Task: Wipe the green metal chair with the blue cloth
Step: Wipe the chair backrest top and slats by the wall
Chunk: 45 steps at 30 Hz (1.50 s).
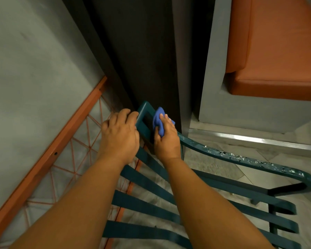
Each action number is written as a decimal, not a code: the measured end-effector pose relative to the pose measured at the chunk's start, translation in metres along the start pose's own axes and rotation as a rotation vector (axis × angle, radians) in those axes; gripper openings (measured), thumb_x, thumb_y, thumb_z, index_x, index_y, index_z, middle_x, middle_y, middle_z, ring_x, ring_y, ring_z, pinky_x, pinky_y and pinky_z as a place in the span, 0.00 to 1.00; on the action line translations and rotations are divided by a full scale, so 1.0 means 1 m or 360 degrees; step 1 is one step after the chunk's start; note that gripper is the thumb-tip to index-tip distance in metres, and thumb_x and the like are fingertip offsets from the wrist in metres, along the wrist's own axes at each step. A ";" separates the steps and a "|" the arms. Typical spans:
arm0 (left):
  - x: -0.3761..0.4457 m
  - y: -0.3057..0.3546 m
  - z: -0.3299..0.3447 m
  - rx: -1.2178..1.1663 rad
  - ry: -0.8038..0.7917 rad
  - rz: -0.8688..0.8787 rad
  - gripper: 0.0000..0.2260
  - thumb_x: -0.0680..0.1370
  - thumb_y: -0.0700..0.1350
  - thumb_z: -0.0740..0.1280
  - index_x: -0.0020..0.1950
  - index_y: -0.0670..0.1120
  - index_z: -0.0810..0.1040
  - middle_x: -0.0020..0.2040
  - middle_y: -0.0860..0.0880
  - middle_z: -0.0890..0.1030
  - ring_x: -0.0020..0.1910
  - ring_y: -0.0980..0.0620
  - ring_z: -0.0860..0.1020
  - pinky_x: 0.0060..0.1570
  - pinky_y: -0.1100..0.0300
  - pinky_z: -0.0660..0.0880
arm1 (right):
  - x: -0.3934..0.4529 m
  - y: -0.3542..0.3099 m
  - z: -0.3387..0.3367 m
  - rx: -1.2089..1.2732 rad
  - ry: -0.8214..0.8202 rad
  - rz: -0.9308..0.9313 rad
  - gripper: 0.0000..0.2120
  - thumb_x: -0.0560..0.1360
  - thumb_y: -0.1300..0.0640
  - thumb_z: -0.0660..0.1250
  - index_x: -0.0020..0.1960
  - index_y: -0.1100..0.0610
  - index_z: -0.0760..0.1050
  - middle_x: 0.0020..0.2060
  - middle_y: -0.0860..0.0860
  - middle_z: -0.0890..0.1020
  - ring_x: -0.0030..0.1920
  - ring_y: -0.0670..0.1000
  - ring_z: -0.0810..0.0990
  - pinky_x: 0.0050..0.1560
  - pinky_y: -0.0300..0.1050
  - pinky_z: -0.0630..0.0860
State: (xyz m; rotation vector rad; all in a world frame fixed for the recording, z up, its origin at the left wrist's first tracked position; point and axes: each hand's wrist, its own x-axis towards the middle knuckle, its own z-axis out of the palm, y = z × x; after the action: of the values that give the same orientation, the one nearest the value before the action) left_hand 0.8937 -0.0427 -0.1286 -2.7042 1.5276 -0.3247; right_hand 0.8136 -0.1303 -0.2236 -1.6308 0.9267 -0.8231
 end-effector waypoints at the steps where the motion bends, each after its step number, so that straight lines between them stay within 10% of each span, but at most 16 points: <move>1: 0.000 0.000 0.000 0.0011 0.0002 0.0002 0.21 0.77 0.45 0.57 0.70 0.47 0.67 0.68 0.45 0.69 0.64 0.43 0.68 0.58 0.46 0.67 | 0.004 -0.003 -0.002 -0.0023 -0.0010 0.0130 0.23 0.79 0.59 0.61 0.73 0.53 0.63 0.73 0.53 0.65 0.74 0.51 0.61 0.74 0.49 0.57; 8: 0.000 0.000 0.000 -0.0006 0.0010 -0.0012 0.21 0.77 0.44 0.58 0.70 0.47 0.67 0.68 0.45 0.69 0.66 0.43 0.67 0.60 0.45 0.66 | -0.013 -0.011 0.004 -0.0010 -0.0110 -0.0146 0.25 0.79 0.62 0.62 0.74 0.54 0.62 0.75 0.52 0.61 0.76 0.48 0.54 0.75 0.42 0.52; 14: 0.001 -0.001 0.002 -0.0042 0.0010 -0.0002 0.21 0.77 0.44 0.58 0.71 0.47 0.67 0.68 0.45 0.68 0.66 0.43 0.67 0.60 0.45 0.65 | 0.013 -0.017 -0.002 -0.0007 0.0002 0.0457 0.23 0.80 0.57 0.58 0.74 0.51 0.61 0.74 0.53 0.63 0.74 0.54 0.61 0.72 0.54 0.61; 19: 0.001 -0.001 0.001 -0.0072 0.0016 -0.0020 0.21 0.78 0.44 0.58 0.71 0.47 0.67 0.69 0.45 0.68 0.67 0.43 0.66 0.61 0.45 0.65 | -0.009 -0.016 -0.005 0.0026 -0.0127 -0.0074 0.24 0.78 0.62 0.61 0.73 0.53 0.64 0.74 0.52 0.65 0.75 0.49 0.59 0.74 0.47 0.58; 25: 0.001 -0.001 0.001 -0.0077 0.0018 0.0002 0.20 0.78 0.44 0.58 0.71 0.47 0.67 0.68 0.46 0.68 0.66 0.44 0.67 0.60 0.45 0.65 | 0.022 -0.026 -0.019 -0.0050 -0.0017 0.0454 0.16 0.79 0.56 0.59 0.67 0.51 0.70 0.57 0.54 0.78 0.58 0.53 0.76 0.53 0.44 0.72; 31: 0.001 0.001 -0.001 -0.0124 0.0002 -0.0035 0.21 0.77 0.44 0.58 0.70 0.46 0.67 0.69 0.45 0.68 0.66 0.43 0.66 0.61 0.46 0.64 | -0.023 -0.053 0.007 0.0399 -0.0105 0.0057 0.22 0.79 0.58 0.62 0.72 0.49 0.66 0.71 0.53 0.70 0.71 0.52 0.67 0.70 0.51 0.66; 37: 0.000 0.002 -0.001 -0.0095 0.0011 -0.0025 0.21 0.77 0.43 0.59 0.70 0.47 0.68 0.69 0.46 0.68 0.66 0.43 0.67 0.61 0.45 0.64 | -0.057 -0.011 0.012 0.0042 -0.0208 -0.0073 0.27 0.76 0.67 0.62 0.73 0.55 0.64 0.74 0.52 0.64 0.75 0.47 0.56 0.75 0.47 0.54; 45: 0.000 0.002 0.001 -0.0070 0.0022 -0.0012 0.20 0.77 0.42 0.59 0.70 0.46 0.68 0.68 0.45 0.70 0.66 0.42 0.68 0.59 0.44 0.66 | -0.056 -0.027 -0.005 0.0252 -0.0178 0.0294 0.20 0.79 0.57 0.61 0.71 0.49 0.68 0.63 0.55 0.77 0.61 0.52 0.76 0.64 0.48 0.73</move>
State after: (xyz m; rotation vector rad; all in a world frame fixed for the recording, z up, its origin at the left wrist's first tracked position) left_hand 0.8922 -0.0439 -0.1294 -2.7473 1.5470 -0.3147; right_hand 0.7877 -0.0786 -0.1998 -1.4167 0.8949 -0.6546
